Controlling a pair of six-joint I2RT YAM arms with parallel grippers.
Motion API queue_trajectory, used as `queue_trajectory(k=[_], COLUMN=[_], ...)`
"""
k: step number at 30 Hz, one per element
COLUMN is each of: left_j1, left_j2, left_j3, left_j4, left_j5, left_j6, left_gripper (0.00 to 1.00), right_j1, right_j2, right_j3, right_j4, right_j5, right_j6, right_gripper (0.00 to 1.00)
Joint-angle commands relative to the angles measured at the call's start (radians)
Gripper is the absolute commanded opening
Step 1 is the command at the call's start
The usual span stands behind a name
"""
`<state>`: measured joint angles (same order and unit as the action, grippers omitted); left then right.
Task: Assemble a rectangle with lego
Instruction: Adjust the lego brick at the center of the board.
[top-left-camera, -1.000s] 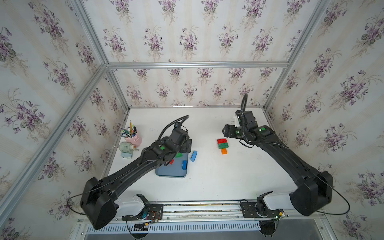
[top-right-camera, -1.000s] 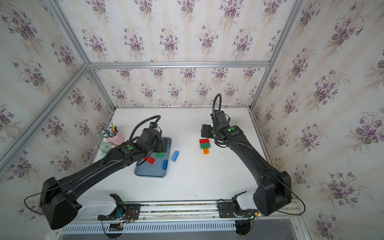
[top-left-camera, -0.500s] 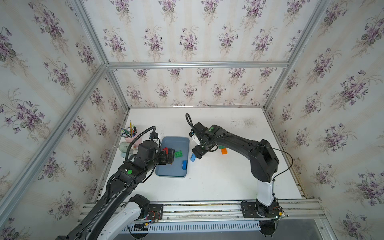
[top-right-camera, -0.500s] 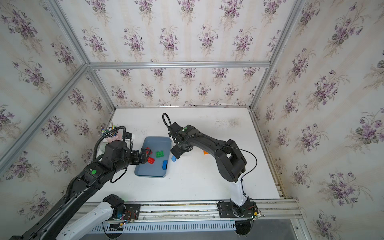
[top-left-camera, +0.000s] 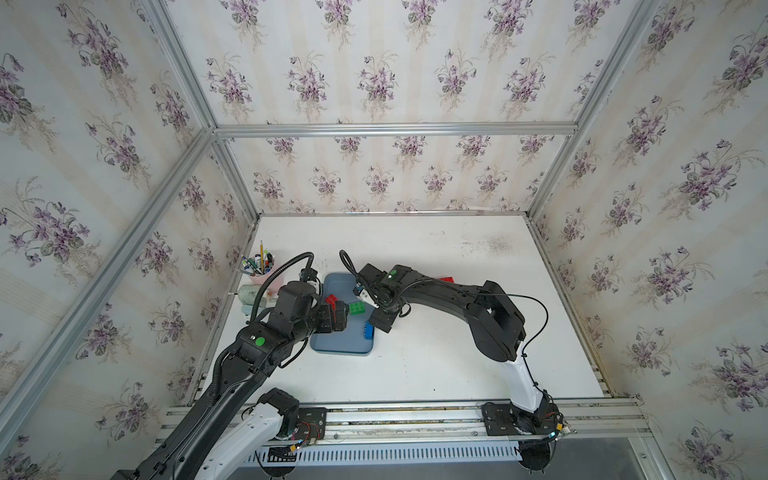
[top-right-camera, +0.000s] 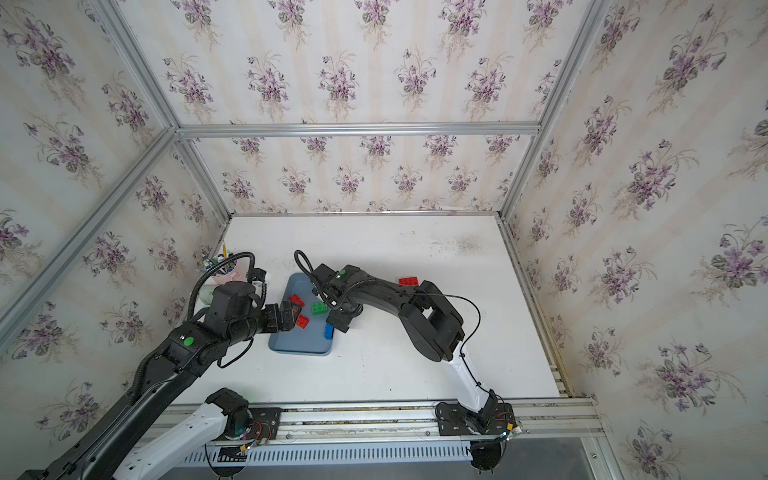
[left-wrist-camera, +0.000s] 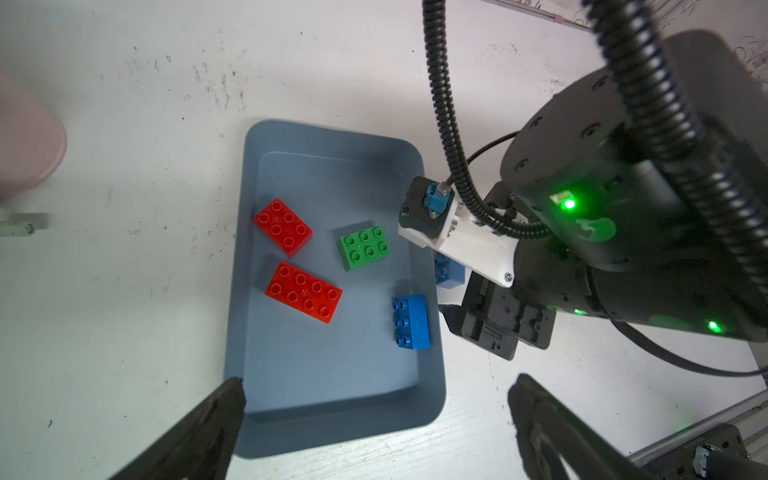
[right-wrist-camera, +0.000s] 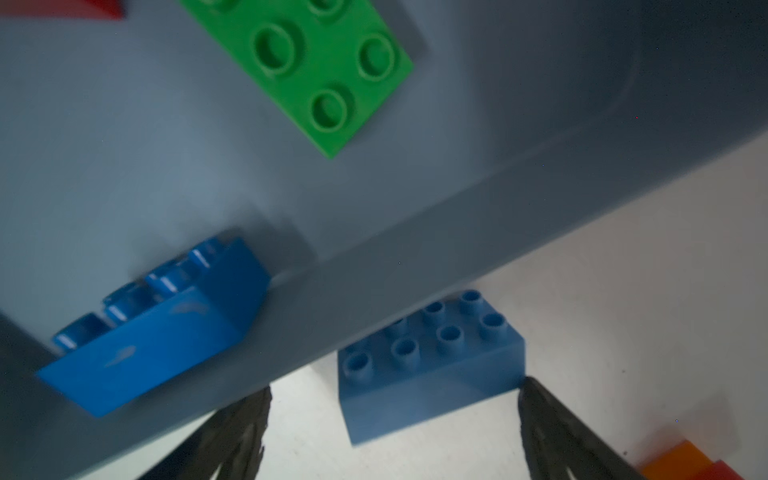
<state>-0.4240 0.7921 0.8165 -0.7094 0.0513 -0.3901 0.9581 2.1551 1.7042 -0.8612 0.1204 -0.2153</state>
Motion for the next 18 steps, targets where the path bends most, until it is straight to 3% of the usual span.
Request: queue_trajectory(k=[1,10,18], left_j1=[0.003,0.017,0.029], left_j2=[0.008,0.038,0.055], left_j3=[0.016,0.027,0.029], left_j4=[-0.019,-0.015,-0.012], left_j5=[-0.003,-0.001,0.001], left_j6=[0.004,0.006,0.003], left_gripper=[1.0,1.0,1.0], right_j1=[0.004,-0.002,-0.012], right_j2=[0.015,0.006,0.023], right_j3=[0.012,0.002,0.014], right_j4=[0.013,0.058,0.073], right_j5=[0.038,0.081,0.003], right_j6=[-0.049,-0.096,-0.078], right_gripper=[0.92,0.92,0.92])
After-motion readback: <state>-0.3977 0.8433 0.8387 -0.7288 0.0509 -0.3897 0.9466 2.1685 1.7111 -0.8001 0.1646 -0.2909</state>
